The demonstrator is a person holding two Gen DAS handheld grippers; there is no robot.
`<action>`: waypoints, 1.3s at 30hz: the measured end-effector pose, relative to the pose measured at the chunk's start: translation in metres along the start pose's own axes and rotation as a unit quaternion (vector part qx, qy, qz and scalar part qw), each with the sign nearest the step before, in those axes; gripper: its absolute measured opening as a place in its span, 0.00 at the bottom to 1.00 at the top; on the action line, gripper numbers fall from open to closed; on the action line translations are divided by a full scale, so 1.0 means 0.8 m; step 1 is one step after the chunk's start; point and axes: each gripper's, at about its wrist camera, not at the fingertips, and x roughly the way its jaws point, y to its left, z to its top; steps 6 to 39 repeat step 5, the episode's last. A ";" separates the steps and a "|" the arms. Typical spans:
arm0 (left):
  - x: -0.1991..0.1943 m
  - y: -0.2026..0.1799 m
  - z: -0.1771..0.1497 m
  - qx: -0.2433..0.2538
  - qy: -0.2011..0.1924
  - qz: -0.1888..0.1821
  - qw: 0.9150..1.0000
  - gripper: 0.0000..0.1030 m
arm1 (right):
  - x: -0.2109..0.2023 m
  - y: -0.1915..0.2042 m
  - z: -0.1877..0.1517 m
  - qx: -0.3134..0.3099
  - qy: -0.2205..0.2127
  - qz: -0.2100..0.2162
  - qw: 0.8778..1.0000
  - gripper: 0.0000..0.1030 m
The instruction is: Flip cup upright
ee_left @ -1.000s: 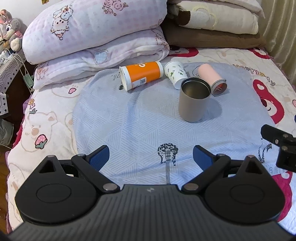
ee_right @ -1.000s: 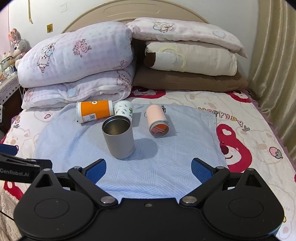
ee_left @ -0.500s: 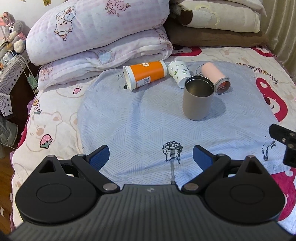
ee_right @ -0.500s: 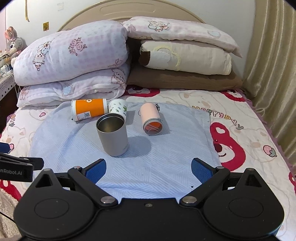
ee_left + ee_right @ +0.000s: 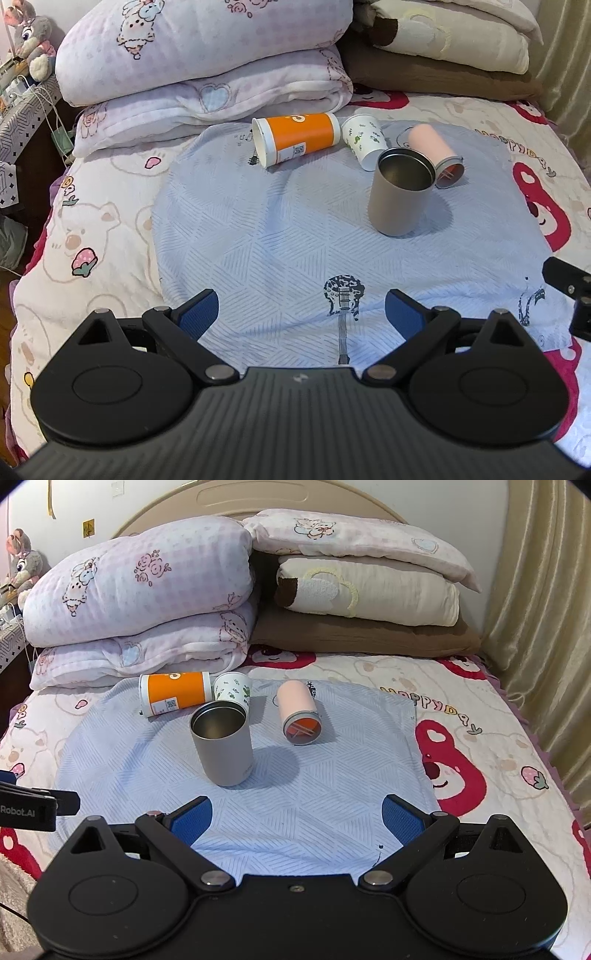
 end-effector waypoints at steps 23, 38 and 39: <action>-0.001 -0.001 0.001 0.001 -0.002 0.002 1.000 0.95 | 0.000 0.000 0.000 0.001 0.000 -0.001 1.000 0.97; -0.001 -0.001 0.001 0.001 -0.002 0.002 1.000 0.95 | 0.000 0.000 0.000 0.001 0.000 -0.001 1.000 0.97; -0.001 -0.001 0.001 0.001 -0.002 0.002 1.000 0.95 | 0.000 0.000 0.000 0.001 0.000 -0.001 1.000 0.97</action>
